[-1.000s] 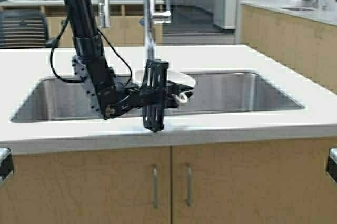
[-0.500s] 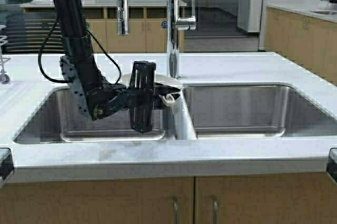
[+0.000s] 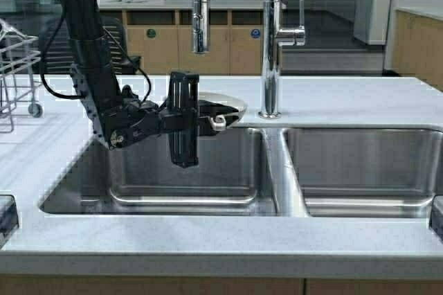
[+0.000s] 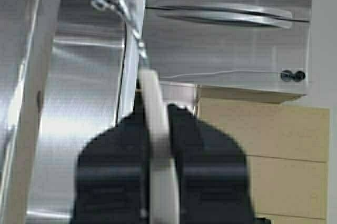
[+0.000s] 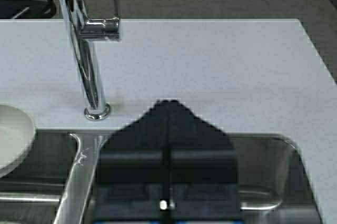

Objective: Wash the pan

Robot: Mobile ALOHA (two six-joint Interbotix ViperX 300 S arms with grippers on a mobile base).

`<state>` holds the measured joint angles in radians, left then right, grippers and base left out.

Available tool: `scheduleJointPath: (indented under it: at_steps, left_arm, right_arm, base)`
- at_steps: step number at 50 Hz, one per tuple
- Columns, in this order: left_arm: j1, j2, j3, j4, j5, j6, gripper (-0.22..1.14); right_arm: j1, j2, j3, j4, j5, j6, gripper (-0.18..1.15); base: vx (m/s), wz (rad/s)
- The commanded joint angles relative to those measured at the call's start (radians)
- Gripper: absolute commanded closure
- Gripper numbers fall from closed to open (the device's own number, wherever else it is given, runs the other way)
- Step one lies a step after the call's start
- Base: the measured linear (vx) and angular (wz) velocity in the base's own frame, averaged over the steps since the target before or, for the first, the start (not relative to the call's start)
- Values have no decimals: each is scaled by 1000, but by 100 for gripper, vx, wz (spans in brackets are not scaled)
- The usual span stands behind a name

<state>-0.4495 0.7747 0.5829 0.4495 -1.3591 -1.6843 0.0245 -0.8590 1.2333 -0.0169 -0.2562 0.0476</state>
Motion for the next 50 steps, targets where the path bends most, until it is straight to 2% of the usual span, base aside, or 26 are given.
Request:
scheduleJointPath:
  at_steps: [1,16,33,50]
  left_arm:
    - [2,-81,44,14,-29,5,89]
    - [-3,-183,173,124,-98,3,89]
    - [-25,-236,308,141,-141,5,89]
    - [-46,-147,368,141,-222,57,89]
  right_arm:
    - [2,3,-17,0,-3,2,90]
    - [2,15,-15,0,-3,2,90]
    - [2,41,-21,0,-3,2,90]
    - [2,147,-86,0,-3,0,90]
  base:
    - [18,25]
    - [14,17]
    - [8,0]
    - [0,0]
